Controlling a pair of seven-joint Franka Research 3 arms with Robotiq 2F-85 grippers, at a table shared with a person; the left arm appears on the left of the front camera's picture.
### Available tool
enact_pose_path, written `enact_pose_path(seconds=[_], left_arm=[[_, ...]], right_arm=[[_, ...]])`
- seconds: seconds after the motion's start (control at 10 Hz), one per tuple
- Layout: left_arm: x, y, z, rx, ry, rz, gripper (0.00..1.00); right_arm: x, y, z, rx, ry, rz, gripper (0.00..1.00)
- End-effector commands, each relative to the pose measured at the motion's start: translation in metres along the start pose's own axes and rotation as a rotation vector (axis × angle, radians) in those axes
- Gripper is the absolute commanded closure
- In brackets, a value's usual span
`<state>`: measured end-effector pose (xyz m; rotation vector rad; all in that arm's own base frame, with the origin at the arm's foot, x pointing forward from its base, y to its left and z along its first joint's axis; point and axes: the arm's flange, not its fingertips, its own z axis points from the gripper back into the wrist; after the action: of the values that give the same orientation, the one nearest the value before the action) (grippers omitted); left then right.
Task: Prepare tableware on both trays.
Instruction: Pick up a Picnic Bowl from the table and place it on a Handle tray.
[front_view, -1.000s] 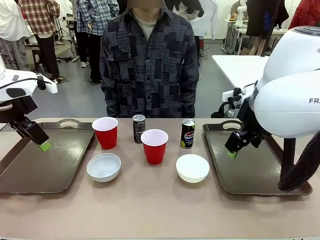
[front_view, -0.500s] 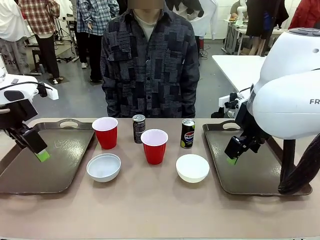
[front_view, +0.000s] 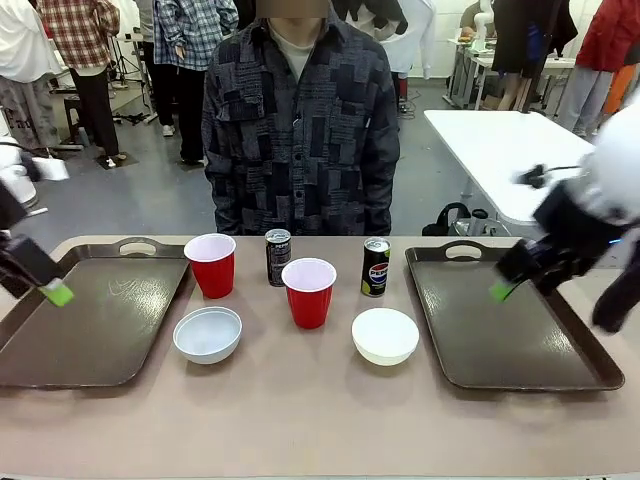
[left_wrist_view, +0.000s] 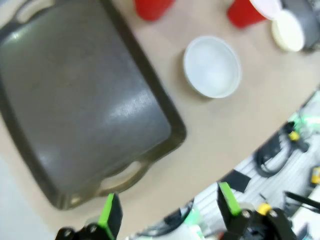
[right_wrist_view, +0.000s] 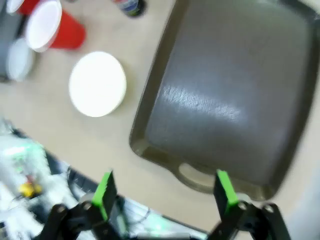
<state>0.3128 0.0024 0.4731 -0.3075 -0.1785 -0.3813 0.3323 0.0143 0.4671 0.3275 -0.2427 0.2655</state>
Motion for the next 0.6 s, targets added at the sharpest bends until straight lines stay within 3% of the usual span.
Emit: enact_pose_path(seconds=[0.0, 0.2, 0.5], left_arm=[[-0.025, 0.075, -0.014, -0.221, -0.044, 0.106, 0.0], [-0.046, 0.125, -0.003, -0.298, -0.159, 0.233, 0.0], [-0.071, 0.159, 0.023, -0.36, -0.366, 0.344, 0.0]], right_arm=[[-0.103, -0.089, -0.003, 0.242, -0.141, -0.129, 0.0], [-0.128, -0.136, 0.007, 0.355, -0.218, -0.211, 0.0], [-0.137, -0.172, 0.006, 0.502, -0.29, -0.266, 0.0]])
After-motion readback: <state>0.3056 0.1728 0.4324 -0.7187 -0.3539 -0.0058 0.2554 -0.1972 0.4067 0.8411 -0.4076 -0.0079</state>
